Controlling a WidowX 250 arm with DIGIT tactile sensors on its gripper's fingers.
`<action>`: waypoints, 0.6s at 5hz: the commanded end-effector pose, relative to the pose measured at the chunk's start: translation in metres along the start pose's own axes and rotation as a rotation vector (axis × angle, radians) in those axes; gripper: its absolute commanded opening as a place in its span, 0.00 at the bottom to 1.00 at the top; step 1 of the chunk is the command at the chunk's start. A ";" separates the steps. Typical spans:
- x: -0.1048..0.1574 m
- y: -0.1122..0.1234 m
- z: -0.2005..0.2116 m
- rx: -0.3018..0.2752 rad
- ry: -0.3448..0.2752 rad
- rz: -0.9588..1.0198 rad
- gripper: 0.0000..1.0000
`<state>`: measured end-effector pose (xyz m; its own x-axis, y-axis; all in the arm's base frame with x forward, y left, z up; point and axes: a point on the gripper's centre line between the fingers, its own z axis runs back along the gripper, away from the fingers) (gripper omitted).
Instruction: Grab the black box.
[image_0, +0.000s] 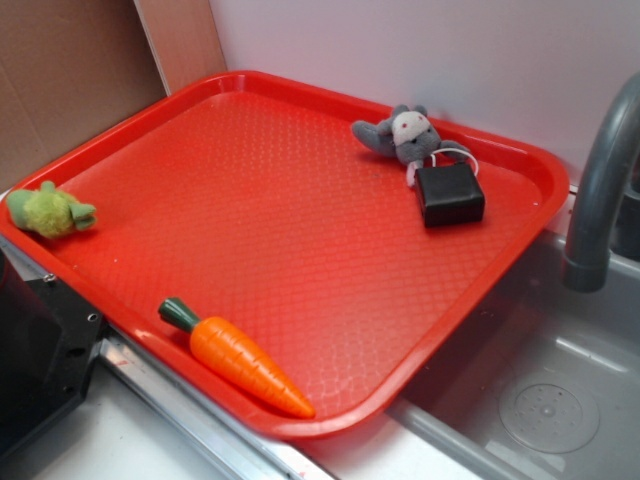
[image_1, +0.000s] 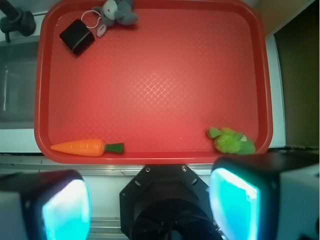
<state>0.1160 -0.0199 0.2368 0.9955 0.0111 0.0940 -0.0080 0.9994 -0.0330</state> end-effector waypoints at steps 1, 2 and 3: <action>0.000 0.000 0.000 0.000 0.000 0.000 1.00; 0.041 -0.020 -0.029 0.040 0.022 0.248 1.00; 0.069 -0.038 -0.050 -0.055 0.058 0.509 1.00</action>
